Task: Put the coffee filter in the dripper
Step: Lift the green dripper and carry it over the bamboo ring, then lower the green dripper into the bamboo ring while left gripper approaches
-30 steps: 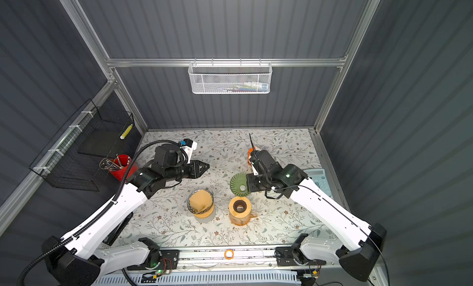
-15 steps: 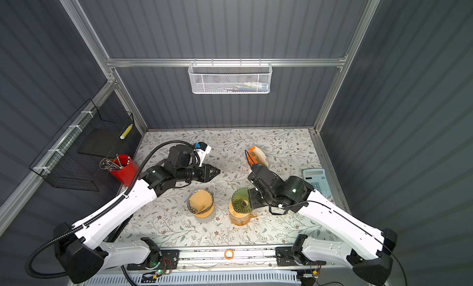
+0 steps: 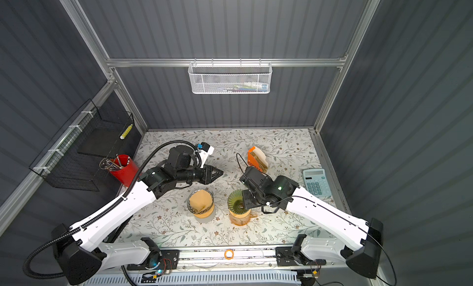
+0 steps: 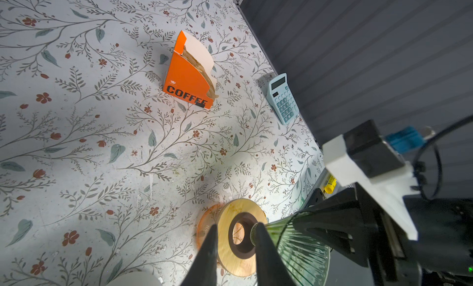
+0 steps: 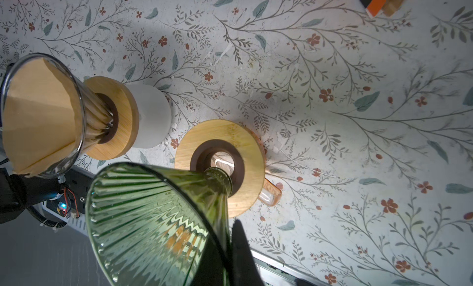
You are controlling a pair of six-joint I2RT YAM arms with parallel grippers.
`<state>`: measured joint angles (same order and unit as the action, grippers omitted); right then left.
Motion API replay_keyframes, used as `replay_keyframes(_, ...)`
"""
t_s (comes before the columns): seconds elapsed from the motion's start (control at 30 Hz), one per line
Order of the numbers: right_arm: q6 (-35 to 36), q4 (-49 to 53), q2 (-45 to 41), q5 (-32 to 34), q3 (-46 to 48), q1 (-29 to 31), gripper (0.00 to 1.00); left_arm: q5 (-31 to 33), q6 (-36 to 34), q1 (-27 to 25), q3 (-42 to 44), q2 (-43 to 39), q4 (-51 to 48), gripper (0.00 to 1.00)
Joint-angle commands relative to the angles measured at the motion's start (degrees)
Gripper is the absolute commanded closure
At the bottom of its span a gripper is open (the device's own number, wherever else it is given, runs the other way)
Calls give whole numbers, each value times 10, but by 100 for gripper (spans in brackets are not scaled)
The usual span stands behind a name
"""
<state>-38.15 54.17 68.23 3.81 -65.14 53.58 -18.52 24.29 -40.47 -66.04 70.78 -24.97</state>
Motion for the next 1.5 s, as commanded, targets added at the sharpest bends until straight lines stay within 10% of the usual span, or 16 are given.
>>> replay_keyframes(0.0, 0, -20, 7, -3, 0, 2, 100, 14, -20, -2, 12, -21, -34, 74)
replay_keyframes(1.47, 1, -93, 37, -55, 82, -48, 100, -131, -93, -23, -11, 20, -151, 78)
